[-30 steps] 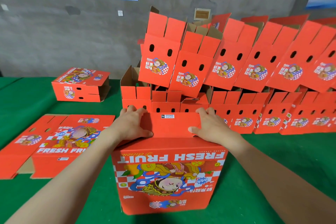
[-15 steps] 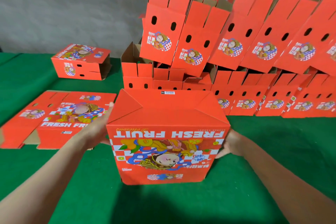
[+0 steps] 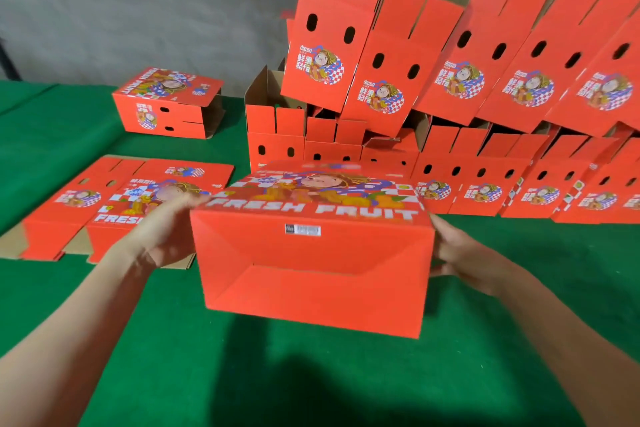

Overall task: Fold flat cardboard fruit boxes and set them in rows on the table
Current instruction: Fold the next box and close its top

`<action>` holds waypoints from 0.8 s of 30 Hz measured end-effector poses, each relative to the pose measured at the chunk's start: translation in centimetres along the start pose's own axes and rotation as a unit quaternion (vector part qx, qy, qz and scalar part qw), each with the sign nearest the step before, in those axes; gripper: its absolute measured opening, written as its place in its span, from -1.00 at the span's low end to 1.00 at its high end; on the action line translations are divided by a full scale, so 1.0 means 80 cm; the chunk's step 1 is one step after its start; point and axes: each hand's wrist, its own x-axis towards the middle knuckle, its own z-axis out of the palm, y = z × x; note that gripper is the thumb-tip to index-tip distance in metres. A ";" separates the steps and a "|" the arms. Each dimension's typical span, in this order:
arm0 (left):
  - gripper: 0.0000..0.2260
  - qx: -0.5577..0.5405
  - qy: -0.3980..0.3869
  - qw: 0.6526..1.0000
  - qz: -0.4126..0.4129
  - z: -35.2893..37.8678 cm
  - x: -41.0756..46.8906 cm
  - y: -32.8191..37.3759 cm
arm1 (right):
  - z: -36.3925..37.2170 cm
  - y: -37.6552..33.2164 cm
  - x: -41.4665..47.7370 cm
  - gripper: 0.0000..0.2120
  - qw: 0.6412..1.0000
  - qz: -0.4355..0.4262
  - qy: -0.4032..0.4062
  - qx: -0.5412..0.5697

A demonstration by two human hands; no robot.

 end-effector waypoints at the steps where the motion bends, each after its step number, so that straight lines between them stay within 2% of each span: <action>1: -0.73 -0.003 -0.016 1.000 -0.004 0.000 -0.003 0.002 | 0.000 -0.001 0.001 -0.35 0.999 -0.025 -0.016 -0.035; 2: -0.73 -0.019 -0.035 0.999 -0.008 -0.005 -0.005 0.002 | 0.003 -0.002 0.000 -0.28 0.998 -0.043 -0.023 -0.047; 4: -0.58 0.009 -0.037 0.999 -0.025 -0.014 -0.003 0.001 | 0.011 -0.007 -0.002 -0.17 0.996 -0.060 -0.030 -0.052; 6: -0.49 0.085 -0.028 0.996 -0.024 -0.020 0.004 -0.009 | 0.021 -0.008 0.001 -0.16 0.991 -0.099 -0.008 -0.090; 8: -0.53 0.202 0.020 0.979 -0.007 -0.018 0.009 -0.022 | 0.035 -0.011 0.005 -0.18 0.984 -0.134 0.027 -0.118; 10: -0.56 0.220 0.048 0.974 -0.028 -0.015 0.015 -0.039 | 0.051 -0.014 0.009 -0.19 0.961 -0.185 0.063 -0.196; 13: -0.52 0.254 0.062 0.963 -0.072 -0.014 0.021 -0.062 | 0.069 -0.010 0.023 -0.24 0.903 -0.260 0.066 -0.335; 18: -0.58 0.082 0.114 0.990 -0.033 -0.030 0.038 -0.086 | 0.104 -0.016 0.044 -0.35 0.859 -0.278 0.091 -0.419; 21: -0.63 0.034 0.118 0.992 -0.022 -0.050 0.053 -0.090 | 0.143 -0.029 0.062 -0.30 0.812 -0.348 0.120 -0.453; 24: -0.72 0.026 0.091 0.994 -0.053 -0.077 0.069 -0.096 | 0.186 -0.041 0.084 -0.25 0.779 -0.376 0.129 -0.484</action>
